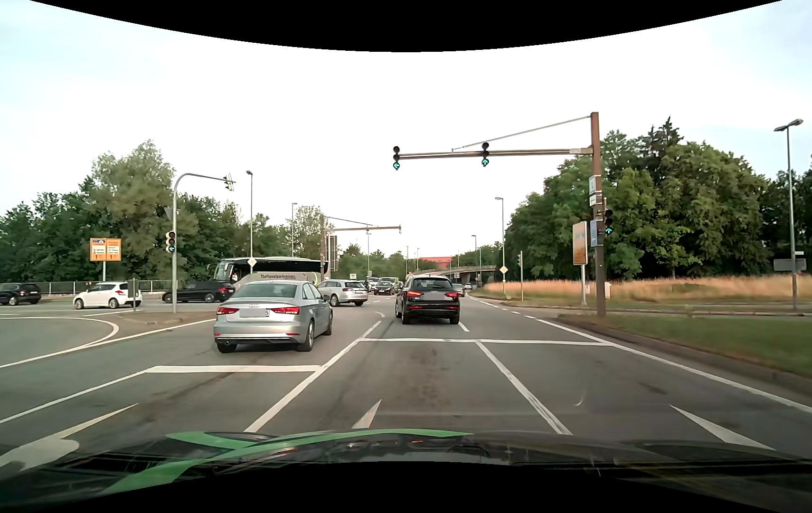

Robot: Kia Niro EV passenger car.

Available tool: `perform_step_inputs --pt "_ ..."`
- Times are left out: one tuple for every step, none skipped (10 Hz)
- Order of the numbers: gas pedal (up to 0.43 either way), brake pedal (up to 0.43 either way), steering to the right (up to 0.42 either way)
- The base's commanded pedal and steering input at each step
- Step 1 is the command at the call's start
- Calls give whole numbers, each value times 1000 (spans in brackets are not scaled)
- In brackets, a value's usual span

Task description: Follow the waypoints while adhering to traffic rules and regulations

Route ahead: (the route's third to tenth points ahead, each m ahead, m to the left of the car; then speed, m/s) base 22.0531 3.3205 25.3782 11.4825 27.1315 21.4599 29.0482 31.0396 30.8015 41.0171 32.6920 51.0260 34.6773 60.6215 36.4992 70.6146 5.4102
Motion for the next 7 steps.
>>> perform_step_inputs --pt "67 0 0" --pt "67 0 0" --pt "59 0 0" --pt "59 0 0" --pt "59 0 0" --pt "47 0 0" --pt "47 0 0"
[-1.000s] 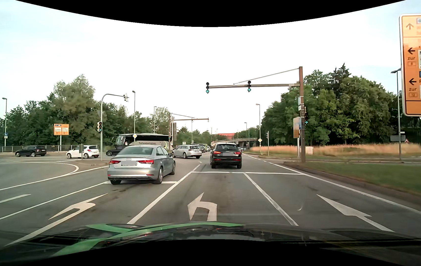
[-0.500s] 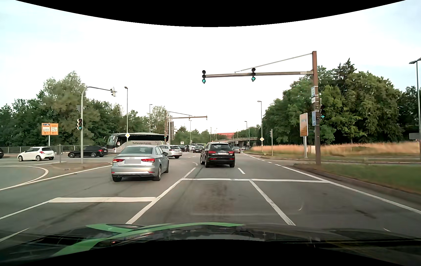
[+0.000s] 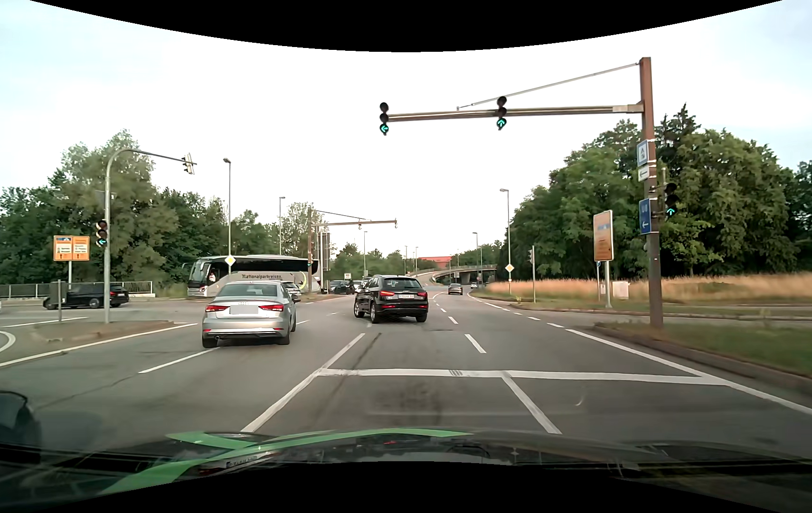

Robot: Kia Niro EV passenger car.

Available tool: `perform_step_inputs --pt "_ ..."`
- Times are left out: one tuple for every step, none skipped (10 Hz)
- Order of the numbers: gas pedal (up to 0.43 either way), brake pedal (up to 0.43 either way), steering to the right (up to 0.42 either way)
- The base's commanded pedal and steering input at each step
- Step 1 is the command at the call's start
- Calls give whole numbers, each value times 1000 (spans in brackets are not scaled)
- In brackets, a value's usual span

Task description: Follow the waypoints while adhering to traffic rules and regulations

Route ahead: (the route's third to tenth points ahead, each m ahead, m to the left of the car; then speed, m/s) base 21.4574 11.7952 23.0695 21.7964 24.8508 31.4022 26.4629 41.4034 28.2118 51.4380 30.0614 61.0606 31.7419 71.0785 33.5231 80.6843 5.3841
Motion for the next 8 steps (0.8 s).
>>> perform_step_inputs --pt "39 0 1" --pt "39 0 1" --pt "39 0 1" --pt "39 0 1" --pt "39 0 1" --pt "47 0 2" --pt "47 0 2" --pt "47 0 2"
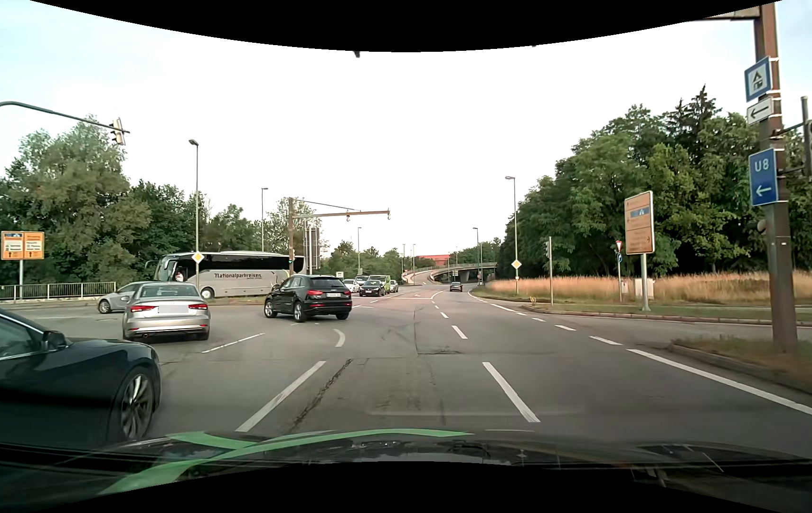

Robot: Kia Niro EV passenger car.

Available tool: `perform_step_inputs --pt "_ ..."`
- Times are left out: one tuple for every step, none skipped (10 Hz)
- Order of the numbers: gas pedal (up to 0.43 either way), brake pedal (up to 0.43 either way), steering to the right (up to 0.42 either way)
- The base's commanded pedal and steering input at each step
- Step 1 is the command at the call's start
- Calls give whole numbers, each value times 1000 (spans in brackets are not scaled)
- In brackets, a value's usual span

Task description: Follow the waypoints while adhering to traffic rules and regulations

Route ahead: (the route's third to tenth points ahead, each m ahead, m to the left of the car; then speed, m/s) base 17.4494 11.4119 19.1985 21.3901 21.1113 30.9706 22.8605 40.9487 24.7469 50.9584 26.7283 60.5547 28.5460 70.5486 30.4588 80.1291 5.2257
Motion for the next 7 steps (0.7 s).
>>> perform_step_inputs --pt "59 0 1" --pt "59 0 2" --pt "67 0 0" --pt "67 0 -3" --pt "67 0 -9" --pt "67 0 -13" --pt "67 0 -16"
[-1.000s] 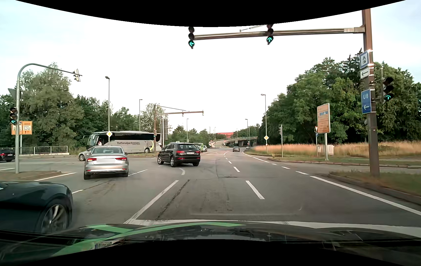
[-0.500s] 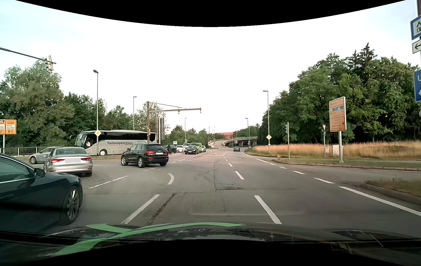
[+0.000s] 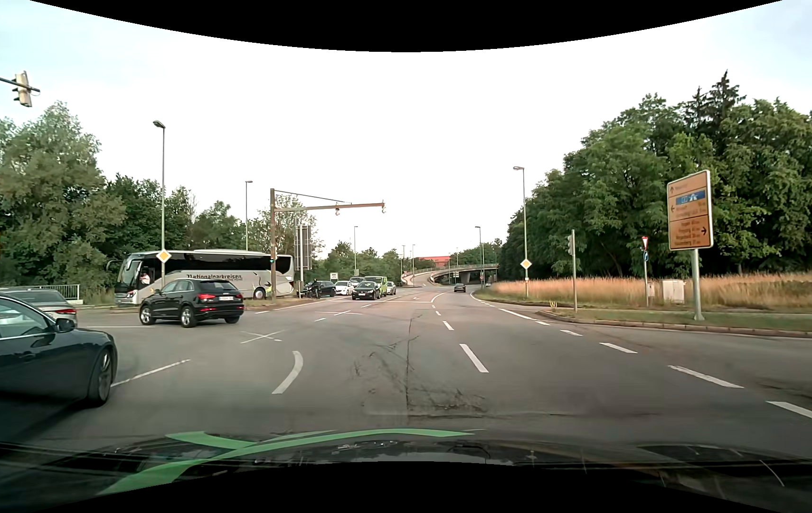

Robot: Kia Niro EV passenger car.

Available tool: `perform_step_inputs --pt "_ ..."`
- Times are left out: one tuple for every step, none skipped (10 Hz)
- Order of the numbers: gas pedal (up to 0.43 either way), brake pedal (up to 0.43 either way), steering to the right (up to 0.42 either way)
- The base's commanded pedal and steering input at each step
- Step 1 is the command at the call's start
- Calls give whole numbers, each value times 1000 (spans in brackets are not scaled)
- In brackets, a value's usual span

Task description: Follow the waypoints while adhering to traffic rules and regulations

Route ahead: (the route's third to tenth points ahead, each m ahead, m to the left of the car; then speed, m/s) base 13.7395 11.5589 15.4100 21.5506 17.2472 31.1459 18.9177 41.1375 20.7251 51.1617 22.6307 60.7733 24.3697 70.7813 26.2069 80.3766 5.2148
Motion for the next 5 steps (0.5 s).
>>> perform_step_inputs --pt "67 0 -21" --pt "67 0 -29" --pt "67 0 -40" --pt "67 0 -55" --pt "67 0 -74"
